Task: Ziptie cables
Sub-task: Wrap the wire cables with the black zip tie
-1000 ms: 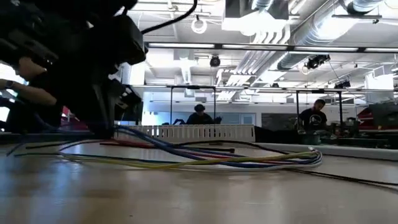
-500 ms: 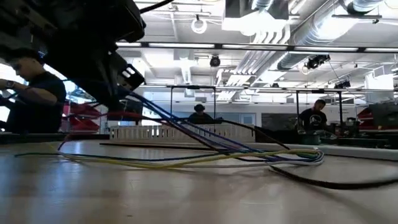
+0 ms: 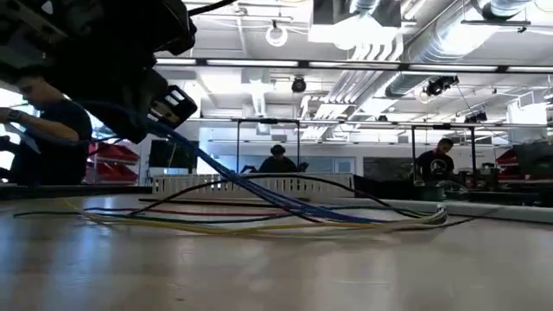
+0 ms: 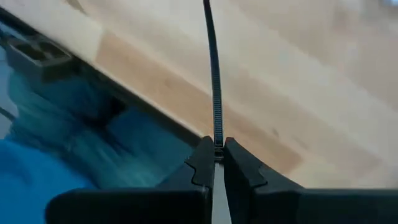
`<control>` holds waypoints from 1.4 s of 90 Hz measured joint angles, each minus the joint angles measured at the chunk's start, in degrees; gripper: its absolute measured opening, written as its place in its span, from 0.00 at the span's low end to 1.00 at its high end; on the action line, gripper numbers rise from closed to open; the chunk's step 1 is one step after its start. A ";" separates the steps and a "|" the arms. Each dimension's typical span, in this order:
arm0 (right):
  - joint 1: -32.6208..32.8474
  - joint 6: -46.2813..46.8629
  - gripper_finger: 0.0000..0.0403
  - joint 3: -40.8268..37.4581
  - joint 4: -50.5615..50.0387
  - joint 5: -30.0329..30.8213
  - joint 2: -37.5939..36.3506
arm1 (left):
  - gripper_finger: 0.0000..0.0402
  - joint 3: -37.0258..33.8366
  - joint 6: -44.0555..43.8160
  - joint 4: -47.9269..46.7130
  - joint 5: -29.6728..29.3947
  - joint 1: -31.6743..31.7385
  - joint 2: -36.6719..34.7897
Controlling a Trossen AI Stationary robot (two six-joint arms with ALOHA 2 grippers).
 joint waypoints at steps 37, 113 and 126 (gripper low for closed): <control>-0.56 -1.31 0.00 0.00 0.10 2.40 0.02 | 0.38 0.04 4.63 6.73 -2.76 3.77 0.20; -15.26 -28.03 0.00 0.00 6.19 0.96 7.63 | 0.33 0.04 9.64 7.97 -10.58 3.75 0.28; -17.94 -32.15 0.00 0.00 6.15 -2.09 7.63 | 0.33 -1.82 9.62 7.90 -12.54 3.75 0.31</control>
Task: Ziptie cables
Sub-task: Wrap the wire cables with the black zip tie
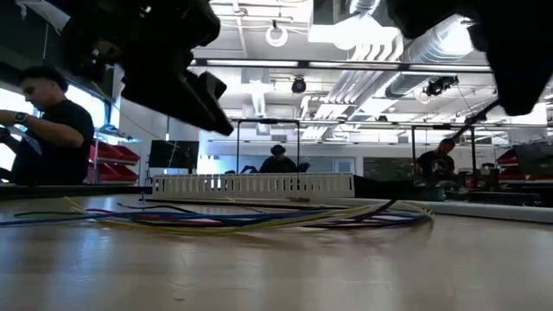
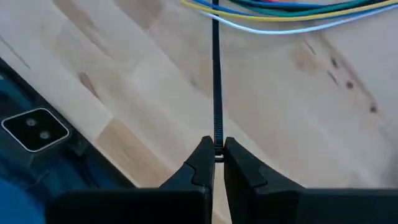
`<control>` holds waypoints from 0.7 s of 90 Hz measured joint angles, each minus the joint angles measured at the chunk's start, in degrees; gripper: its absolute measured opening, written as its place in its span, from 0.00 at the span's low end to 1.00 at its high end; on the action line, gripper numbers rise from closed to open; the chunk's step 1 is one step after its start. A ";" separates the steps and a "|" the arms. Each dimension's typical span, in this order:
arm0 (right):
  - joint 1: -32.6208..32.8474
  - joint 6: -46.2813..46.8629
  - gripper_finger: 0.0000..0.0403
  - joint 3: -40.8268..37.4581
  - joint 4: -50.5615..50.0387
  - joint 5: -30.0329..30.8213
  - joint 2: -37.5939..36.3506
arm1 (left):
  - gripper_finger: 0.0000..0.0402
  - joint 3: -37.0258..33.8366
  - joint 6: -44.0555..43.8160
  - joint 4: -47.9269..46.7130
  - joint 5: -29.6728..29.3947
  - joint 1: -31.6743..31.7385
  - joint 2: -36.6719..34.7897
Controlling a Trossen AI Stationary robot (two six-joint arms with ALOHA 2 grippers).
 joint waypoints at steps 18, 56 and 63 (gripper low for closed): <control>-1.75 -3.21 0.00 -0.36 0.57 -3.13 1.02 | 0.33 -2.88 -1.73 2.43 -0.35 0.00 0.04; -4.18 -8.34 0.04 -11.61 18.82 -8.06 1.75 | 0.33 -4.65 -3.32 7.44 0.26 1.39 2.13; -4.34 -8.34 0.05 -12.43 20.35 -8.74 1.75 | 0.33 -4.61 -4.09 7.85 0.26 1.79 2.16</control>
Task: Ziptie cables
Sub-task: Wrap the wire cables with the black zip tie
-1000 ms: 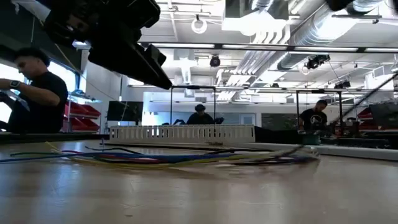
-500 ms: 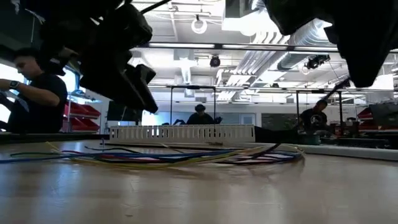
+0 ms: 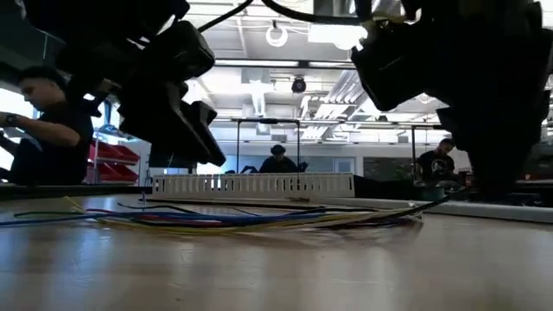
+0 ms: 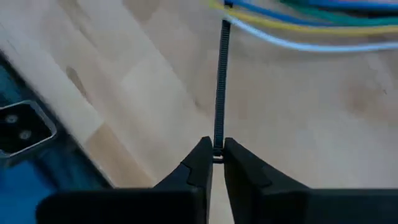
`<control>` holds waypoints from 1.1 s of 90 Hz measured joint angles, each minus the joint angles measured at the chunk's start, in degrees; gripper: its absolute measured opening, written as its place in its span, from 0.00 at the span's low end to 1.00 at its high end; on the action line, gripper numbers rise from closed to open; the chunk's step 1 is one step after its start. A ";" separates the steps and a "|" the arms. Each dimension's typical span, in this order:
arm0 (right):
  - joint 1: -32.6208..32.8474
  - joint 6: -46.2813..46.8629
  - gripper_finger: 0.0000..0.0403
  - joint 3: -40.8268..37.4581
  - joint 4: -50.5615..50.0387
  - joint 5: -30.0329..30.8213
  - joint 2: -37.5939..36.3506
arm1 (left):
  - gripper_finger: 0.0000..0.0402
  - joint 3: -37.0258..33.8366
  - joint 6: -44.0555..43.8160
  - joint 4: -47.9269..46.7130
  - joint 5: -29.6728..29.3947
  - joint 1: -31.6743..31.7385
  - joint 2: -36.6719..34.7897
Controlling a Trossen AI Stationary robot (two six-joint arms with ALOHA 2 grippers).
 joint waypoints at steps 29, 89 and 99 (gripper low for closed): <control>1.18 7.82 0.06 -5.65 3.78 8.69 0.01 | 0.33 0.00 -4.71 0.09 -7.37 -0.31 0.02; 11.17 -7.85 0.62 -7.29 21.41 17.10 -4.39 | 0.33 0.04 -26.01 9.33 -30.81 -17.47 0.02; 11.94 -11.20 0.63 -6.14 13.47 20.84 -7.80 | 0.33 0.04 -28.43 12.47 -33.13 -18.56 1.64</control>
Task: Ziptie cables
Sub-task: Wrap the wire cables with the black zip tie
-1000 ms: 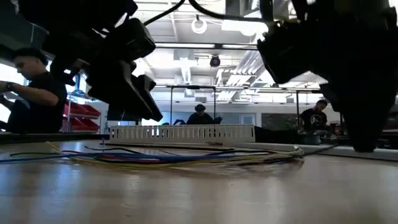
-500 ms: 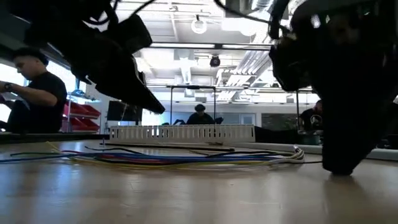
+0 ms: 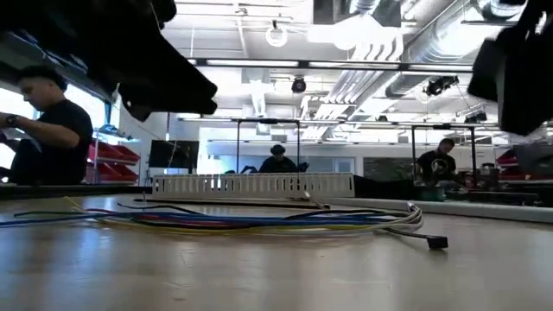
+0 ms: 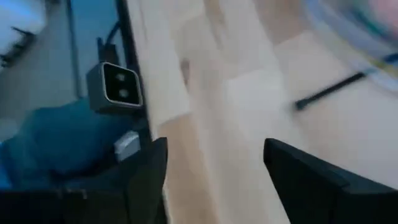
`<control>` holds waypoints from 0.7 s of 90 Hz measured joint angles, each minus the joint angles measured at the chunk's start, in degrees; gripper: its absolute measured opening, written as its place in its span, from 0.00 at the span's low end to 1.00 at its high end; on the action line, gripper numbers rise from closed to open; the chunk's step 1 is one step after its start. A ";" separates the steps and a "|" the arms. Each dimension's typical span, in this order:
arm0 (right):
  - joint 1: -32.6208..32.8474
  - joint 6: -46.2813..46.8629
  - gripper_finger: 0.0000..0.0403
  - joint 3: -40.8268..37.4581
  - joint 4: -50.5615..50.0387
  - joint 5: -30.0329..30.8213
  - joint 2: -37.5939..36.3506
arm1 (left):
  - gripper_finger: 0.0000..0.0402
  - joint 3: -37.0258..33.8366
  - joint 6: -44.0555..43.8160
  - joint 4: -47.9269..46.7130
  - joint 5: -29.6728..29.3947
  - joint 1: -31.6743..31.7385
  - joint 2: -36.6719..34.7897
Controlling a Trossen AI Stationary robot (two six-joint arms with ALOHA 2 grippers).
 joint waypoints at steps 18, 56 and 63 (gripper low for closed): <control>-3.33 -13.06 0.62 0.25 -5.95 7.54 -1.27 | 0.33 3.54 -1.12 5.93 2.09 3.81 8.98; -11.35 -59.27 0.62 -12.43 17.71 -7.47 -1.20 | 0.33 13.69 -1.82 6.22 7.71 8.89 26.09; -10.29 -66.58 0.62 -13.43 17.47 -7.99 -1.09 | 0.33 15.01 -1.54 6.45 9.71 8.33 26.44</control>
